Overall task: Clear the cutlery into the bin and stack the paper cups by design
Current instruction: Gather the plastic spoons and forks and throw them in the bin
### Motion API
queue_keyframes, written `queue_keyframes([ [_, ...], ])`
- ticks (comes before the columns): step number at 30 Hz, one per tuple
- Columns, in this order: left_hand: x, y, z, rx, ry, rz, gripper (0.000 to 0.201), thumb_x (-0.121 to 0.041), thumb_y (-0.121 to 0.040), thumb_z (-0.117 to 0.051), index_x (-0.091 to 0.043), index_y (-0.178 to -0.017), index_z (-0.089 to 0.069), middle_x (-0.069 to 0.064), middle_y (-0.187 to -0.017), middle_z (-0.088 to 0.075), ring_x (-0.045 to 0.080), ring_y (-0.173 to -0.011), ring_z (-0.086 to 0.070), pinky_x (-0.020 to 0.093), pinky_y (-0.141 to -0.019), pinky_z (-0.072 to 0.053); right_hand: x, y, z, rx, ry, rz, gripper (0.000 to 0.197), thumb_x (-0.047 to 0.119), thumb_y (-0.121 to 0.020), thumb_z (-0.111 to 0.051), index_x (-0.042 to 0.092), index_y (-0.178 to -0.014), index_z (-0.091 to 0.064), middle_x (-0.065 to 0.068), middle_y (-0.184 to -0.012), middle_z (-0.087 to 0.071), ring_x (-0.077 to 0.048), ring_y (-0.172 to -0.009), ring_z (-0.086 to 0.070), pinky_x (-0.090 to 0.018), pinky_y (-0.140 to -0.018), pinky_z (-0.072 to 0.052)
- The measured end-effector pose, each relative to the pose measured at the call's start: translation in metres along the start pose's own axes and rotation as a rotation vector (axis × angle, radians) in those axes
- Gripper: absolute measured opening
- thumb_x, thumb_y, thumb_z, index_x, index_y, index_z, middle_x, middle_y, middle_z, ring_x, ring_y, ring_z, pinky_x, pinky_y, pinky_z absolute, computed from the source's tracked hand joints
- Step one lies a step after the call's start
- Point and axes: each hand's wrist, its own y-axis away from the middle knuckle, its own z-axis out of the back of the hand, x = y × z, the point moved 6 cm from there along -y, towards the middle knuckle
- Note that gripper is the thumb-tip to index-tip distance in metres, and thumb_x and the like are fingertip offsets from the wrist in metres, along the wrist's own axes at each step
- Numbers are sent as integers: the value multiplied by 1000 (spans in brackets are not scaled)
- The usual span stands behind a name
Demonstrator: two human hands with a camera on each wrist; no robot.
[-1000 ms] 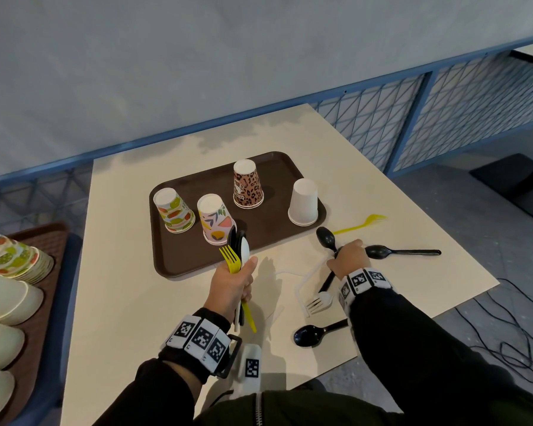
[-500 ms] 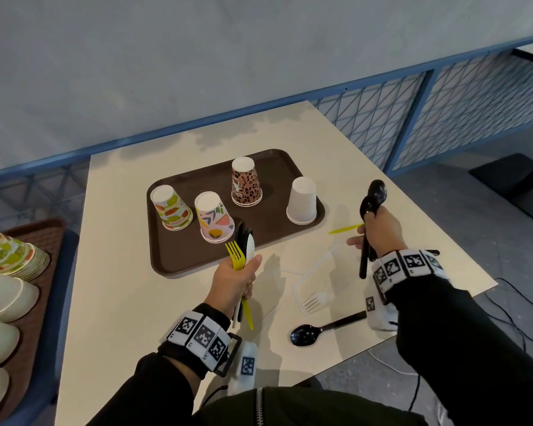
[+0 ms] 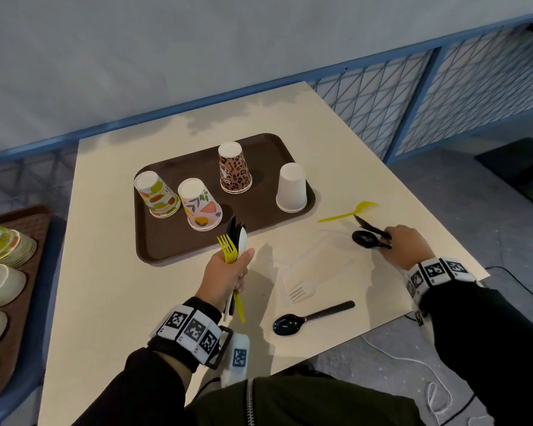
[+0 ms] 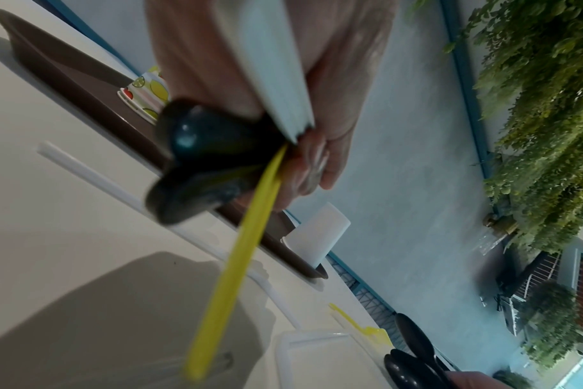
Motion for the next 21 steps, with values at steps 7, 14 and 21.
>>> queue_keyframes([
  [7,3,-1,8,-47,9,-3,39,-17,-91,-56,-17,-60,-34,-7,-41,-31,9,-33,-25,18,-37,-27,8,8,27,-66,-103,134,13,10,-81,-62,1,-90,-61,-21,-79,-63,-38,-83,-61,-31,-64,-37],
  [14,6,4,2,-26,-5,8,39,-17,-90,-58,-16,-59,-34,-7,-41,-32,9,-34,-25,19,-37,-27,31,12,-4,-35,-132,127,14,15,-81,-60,13,-71,-49,-17,-72,-58,-36,-81,-61,-30,-60,-32],
  [21,9,5,14,-46,2,16,38,-17,-91,-58,-16,-61,-35,-7,-41,-32,10,-34,-25,20,-37,-26,55,23,15,-161,-65,213,24,21,-84,-60,6,-102,-64,-20,-88,-55,-39,-87,-59,-38,-75,-46],
])
